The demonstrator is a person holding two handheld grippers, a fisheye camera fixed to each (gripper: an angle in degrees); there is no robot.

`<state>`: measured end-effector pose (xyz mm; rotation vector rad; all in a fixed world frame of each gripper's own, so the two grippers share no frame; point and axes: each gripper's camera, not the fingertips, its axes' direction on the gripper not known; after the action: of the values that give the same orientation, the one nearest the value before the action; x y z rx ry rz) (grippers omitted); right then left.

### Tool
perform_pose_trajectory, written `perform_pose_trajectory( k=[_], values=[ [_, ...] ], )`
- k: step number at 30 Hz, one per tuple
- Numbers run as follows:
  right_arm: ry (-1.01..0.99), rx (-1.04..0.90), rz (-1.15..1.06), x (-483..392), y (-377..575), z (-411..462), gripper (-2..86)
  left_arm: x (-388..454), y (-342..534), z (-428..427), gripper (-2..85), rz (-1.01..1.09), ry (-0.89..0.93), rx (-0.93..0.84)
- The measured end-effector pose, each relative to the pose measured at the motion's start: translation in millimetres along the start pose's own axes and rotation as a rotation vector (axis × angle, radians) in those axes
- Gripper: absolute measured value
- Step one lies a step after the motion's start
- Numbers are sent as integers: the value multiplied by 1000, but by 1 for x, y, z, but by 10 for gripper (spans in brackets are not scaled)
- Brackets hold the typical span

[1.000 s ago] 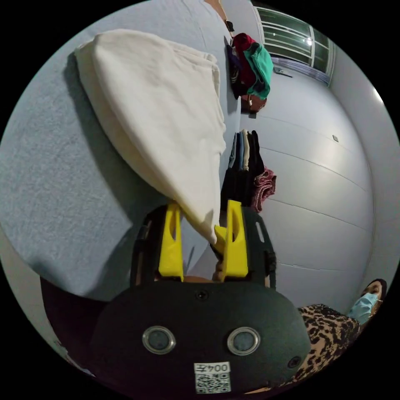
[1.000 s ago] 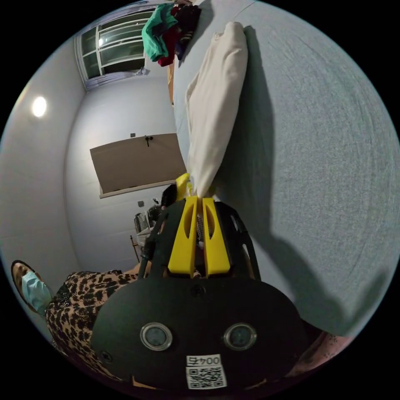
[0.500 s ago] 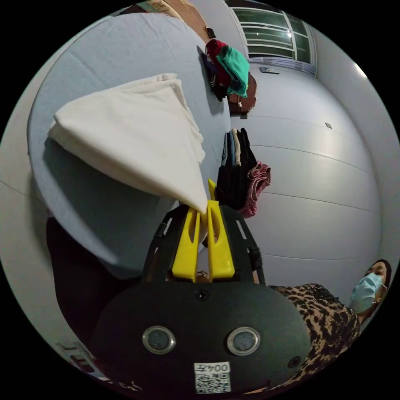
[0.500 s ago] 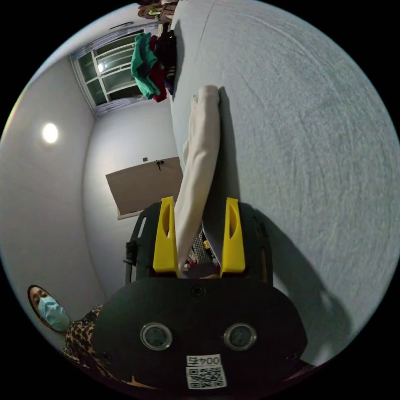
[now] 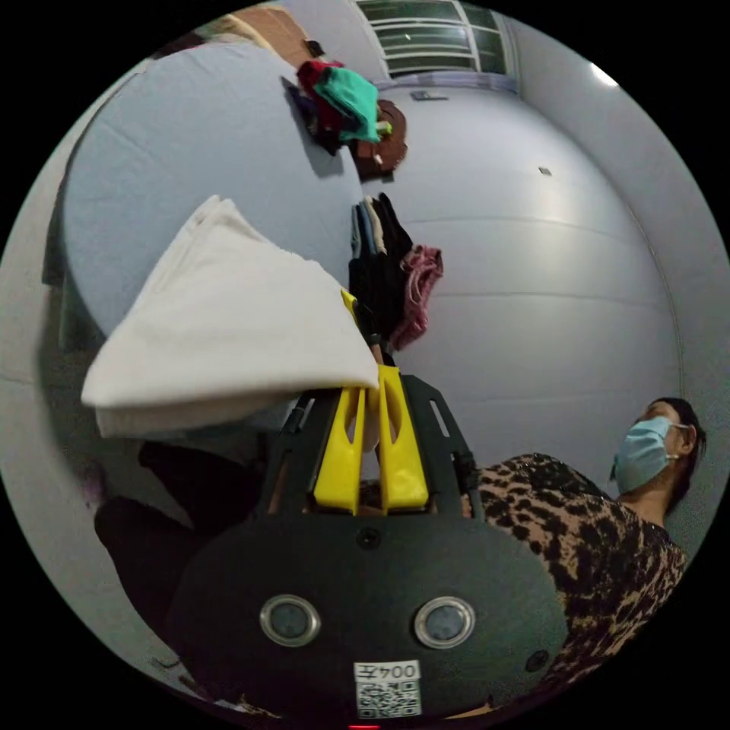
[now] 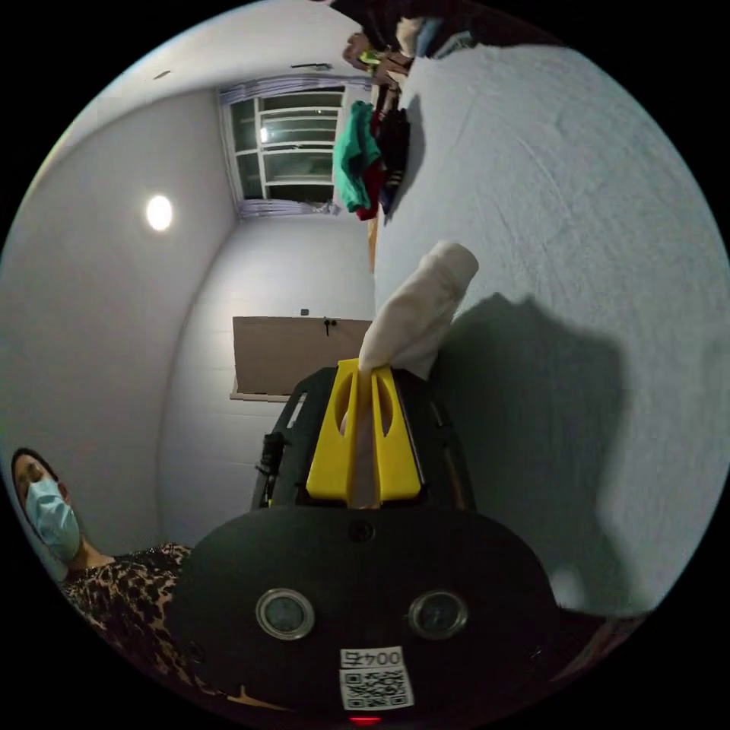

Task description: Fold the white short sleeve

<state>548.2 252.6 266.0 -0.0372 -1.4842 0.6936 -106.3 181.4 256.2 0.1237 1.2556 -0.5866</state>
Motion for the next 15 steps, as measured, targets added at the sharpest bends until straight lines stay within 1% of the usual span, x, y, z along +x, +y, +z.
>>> perform_pose_trajectory(
  k=[4, 6, 7, 9, 13, 15],
  values=[
    [51, 100, -50, -25, 82, -50, 37, 6, 31, 19, 56, 68, 86, -141],
    [88, 188, -44, -37, 147, -86, 36, 5, 56, 36, 56, 68, 146, -233],
    [98, 211, -43, -40, 164, -96, 36, 5, 63, 41, 56, 69, 157, -258],
    [145, 289, -24, -51, 233, -133, 35, 8, 92, 64, 56, 65, 187, -363],
    [235, 362, 13, -72, 329, -187, 35, 17, 137, 106, 55, 35, 240, -495],
    [303, 389, 32, -87, 385, -222, 36, 28, 167, 140, 55, 43, 273, -587]
  ],
)
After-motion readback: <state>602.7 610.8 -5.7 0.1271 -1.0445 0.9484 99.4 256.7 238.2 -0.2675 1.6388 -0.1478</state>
